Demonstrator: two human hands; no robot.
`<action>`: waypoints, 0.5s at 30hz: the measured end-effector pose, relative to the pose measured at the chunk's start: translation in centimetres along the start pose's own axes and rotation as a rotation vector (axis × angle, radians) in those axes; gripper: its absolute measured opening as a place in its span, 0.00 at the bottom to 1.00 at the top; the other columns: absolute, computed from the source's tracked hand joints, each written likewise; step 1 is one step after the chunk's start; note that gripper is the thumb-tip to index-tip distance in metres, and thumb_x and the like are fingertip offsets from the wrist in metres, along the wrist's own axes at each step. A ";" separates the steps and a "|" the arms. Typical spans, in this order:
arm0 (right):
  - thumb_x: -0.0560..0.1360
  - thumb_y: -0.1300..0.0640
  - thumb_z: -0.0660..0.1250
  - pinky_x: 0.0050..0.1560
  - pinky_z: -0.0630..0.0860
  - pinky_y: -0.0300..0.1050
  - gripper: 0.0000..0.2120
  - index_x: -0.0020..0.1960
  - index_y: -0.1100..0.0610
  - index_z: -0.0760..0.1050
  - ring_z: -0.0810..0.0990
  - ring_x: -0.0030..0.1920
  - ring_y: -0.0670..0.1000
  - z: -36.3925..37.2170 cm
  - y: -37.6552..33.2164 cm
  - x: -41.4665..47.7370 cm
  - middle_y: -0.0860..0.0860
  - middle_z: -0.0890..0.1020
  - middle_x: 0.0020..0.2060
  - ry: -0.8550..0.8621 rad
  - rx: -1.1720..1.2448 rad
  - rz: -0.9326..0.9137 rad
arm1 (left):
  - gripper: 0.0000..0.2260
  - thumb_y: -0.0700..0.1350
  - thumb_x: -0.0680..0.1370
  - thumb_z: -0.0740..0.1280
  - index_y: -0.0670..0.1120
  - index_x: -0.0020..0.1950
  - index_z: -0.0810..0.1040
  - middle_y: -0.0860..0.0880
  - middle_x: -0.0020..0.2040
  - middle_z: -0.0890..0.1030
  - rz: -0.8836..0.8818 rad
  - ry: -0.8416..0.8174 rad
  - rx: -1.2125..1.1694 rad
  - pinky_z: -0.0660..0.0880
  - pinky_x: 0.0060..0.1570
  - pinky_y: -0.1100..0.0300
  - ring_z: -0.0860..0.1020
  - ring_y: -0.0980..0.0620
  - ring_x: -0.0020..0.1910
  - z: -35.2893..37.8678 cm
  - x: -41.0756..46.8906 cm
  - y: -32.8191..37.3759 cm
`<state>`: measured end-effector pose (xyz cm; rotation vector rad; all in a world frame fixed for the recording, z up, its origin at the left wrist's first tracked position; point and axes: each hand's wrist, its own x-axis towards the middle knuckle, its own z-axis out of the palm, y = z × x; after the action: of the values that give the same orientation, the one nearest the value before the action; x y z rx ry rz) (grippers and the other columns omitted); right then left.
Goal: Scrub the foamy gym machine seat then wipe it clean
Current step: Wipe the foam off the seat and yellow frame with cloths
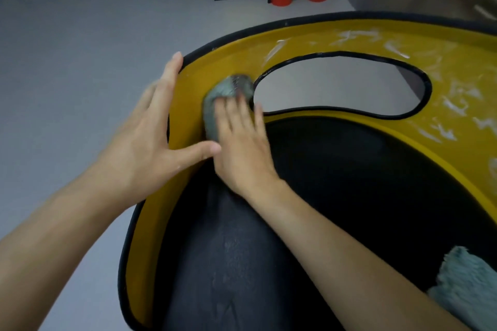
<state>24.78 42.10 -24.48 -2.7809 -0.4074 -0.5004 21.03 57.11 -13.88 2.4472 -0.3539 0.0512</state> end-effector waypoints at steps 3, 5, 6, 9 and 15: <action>0.77 0.51 0.63 0.80 0.46 0.63 0.41 0.82 0.63 0.45 0.48 0.82 0.60 -2.1 2.4 2.8 0.61 0.52 0.81 0.128 -0.020 0.247 | 0.45 0.55 0.76 0.70 0.58 0.83 0.43 0.60 0.82 0.49 0.027 0.061 0.119 0.54 0.69 0.69 0.50 0.70 0.73 0.3 0.3 0.8; 0.77 0.52 0.62 0.80 0.47 0.63 0.41 0.82 0.64 0.45 0.47 0.82 0.60 -3.0 3.3 3.5 0.62 0.51 0.81 0.186 -0.020 0.300 | 0.45 0.56 0.76 0.69 0.58 0.83 0.42 0.60 0.82 0.48 0.029 0.068 0.174 0.58 0.65 0.65 0.54 0.65 0.74 0.5 0.3 1.2; 0.77 0.53 0.62 0.80 0.47 0.63 0.41 0.82 0.64 0.45 0.48 0.82 0.60 -3.1 3.5 3.6 0.62 0.52 0.81 0.205 -0.024 0.303 | 0.45 0.56 0.76 0.69 0.59 0.82 0.42 0.60 0.82 0.47 0.033 0.072 0.199 0.60 0.64 0.62 0.56 0.61 0.76 0.5 0.2 1.2; 0.78 0.54 0.62 0.80 0.48 0.63 0.37 0.81 0.64 0.50 0.51 0.81 0.61 -1.9 2.7 2.4 0.62 0.55 0.81 0.178 -0.022 0.263 | 0.46 0.57 0.76 0.70 0.59 0.82 0.41 0.58 0.81 0.49 0.054 0.076 0.290 0.68 0.59 0.57 0.63 0.50 0.75 0.4 0.7 0.9; 0.75 0.53 0.65 0.79 0.45 0.67 0.39 0.81 0.60 0.54 0.45 0.82 0.60 0.6 2.8 -0.8 0.58 0.58 0.81 -0.011 -0.083 0.048 | 0.44 0.56 0.76 0.72 0.56 0.83 0.46 0.55 0.79 0.55 0.088 0.109 0.308 0.68 0.58 0.59 0.66 0.50 0.72 0.7 3.5 1.4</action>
<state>25.12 39.56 -25.99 -2.8663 -0.3283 -0.5018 23.98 54.83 -13.14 2.7166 -0.4316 0.2957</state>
